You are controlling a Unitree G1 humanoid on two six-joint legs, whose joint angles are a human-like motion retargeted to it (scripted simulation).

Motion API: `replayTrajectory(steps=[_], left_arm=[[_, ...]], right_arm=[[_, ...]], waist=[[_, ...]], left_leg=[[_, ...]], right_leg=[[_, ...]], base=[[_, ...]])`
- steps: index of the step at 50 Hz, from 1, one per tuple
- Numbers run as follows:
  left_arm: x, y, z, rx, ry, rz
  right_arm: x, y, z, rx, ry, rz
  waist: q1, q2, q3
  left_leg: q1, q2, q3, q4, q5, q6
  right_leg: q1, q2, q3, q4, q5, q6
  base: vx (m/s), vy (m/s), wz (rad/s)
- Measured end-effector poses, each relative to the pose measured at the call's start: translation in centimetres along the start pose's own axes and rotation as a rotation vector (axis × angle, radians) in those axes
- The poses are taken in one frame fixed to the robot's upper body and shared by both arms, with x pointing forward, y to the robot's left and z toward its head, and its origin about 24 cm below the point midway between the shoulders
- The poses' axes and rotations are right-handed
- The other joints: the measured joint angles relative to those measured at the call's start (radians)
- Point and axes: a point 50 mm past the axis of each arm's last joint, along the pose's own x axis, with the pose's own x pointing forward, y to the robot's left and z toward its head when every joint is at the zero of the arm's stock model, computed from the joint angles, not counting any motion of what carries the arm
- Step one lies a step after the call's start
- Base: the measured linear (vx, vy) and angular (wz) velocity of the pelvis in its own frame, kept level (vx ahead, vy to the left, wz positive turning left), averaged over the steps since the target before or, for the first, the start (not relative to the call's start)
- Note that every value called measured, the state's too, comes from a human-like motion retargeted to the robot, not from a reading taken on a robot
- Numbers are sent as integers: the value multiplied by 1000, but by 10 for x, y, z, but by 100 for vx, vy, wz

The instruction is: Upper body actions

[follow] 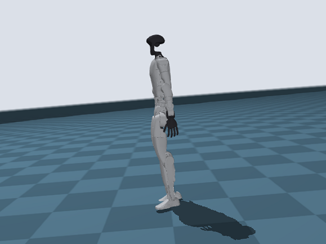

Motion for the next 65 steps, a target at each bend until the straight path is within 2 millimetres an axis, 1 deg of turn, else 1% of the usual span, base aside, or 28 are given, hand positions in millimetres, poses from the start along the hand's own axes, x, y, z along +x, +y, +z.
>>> replayTrajectory(steps=[14,25,33,48,56,65], left_arm=[[-1,-6,-5,5,17,-26],[-1,-5,-8,4,34,-39],[0,-5,-5,6,27,-39],[-1,-7,-4,17,19,-53],[-1,-5,-5,27,23,-51],[0,-3,-1,29,17,-47]], right_arm=[[0,1,-5,8,20,0],[0,2,-3,3,14,6],[0,2,-2,0,9,7],[-1,2,-6,12,24,3],[-1,1,-5,5,19,3],[0,-2,-2,1,8,-10]], waist=[[0,-2,-9],[-2,-1,-17],[-5,-1,-19],[-8,-2,-25],[-8,-2,-26],[-7,-3,-19]], left_leg=[[-7,-7,-9,1,-1,3],[-12,-7,-6,0,-2,3],[-10,-5,-2,0,-3,3],[-7,-5,1,0,-6,2],[-4,-4,4,-1,-7,2],[1,-4,3,0,-8,2]], right_leg=[[-3,-6,-8,1,0,2],[-14,-7,-3,3,4,2],[-16,-5,1,4,4,1],[-16,-4,5,5,3,1],[-15,-3,7,6,2,0],[-9,-2,6,6,2,0]], base=[[0,0,0],[0,0,0],[0,0,0],[0,0,0],[0,0,0],[0,0,0]])
